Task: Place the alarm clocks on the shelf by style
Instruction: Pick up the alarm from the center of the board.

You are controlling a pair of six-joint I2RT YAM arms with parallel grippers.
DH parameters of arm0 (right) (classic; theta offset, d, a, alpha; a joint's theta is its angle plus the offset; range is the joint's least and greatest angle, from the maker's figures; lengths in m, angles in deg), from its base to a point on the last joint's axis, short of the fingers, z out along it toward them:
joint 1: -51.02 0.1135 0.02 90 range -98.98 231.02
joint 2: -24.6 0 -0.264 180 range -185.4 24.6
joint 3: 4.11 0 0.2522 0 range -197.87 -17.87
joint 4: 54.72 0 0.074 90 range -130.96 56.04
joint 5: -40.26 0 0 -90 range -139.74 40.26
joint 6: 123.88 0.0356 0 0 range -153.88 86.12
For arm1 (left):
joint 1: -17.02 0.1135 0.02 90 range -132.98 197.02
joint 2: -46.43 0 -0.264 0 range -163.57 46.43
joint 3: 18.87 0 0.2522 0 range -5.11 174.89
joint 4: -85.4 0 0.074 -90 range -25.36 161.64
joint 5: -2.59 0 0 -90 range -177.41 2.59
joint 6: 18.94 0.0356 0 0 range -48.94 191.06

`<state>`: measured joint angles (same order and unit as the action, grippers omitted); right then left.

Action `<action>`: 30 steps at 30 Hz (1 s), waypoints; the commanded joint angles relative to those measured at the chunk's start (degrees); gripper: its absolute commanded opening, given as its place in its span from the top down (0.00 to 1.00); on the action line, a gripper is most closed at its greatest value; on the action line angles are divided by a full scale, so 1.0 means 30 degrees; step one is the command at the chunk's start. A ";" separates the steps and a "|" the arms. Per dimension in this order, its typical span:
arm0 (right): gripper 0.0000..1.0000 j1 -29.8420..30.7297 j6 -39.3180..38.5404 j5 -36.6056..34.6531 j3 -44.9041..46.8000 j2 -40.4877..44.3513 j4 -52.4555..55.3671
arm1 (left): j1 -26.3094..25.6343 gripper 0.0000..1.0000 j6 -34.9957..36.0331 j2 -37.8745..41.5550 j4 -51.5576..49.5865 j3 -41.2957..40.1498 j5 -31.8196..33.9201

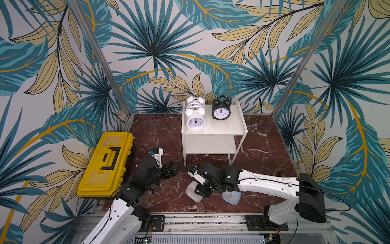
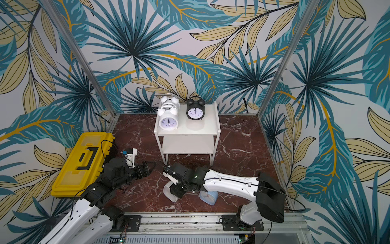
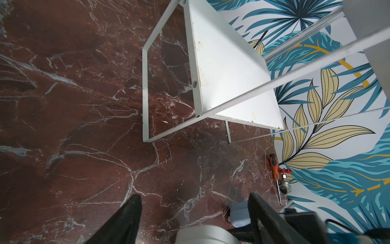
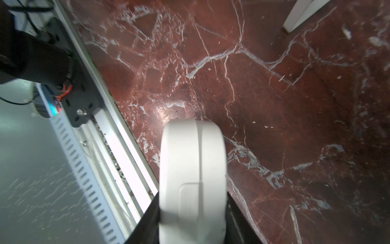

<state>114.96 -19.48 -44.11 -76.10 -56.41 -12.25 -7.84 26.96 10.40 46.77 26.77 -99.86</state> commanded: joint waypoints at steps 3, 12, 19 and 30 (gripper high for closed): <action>0.87 -0.0094 0.0700 0.0333 0.0742 0.3450 -0.0595 | 0.0113 0.18 0.1038 -0.0067 0.1084 0.0506 -0.1210; 0.93 -0.2898 0.1749 0.6058 0.1655 0.7196 -0.2256 | 0.0106 0.19 -0.0910 0.0663 0.9737 -0.0924 -1.1164; 0.93 -0.5591 0.3058 1.0362 0.1752 0.8370 -0.3934 | 0.0023 0.18 -0.3786 0.0223 1.4805 -0.2307 -1.4142; 0.93 -0.7013 0.4540 1.2856 0.1717 0.8317 -0.6338 | -0.0958 0.22 -0.3946 -0.0837 1.5055 -0.2277 -1.4513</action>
<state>94.44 -7.88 -9.29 -71.71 -31.89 -25.62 -9.61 15.53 8.59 89.50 21.02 -141.87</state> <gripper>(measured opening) 0.414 0.793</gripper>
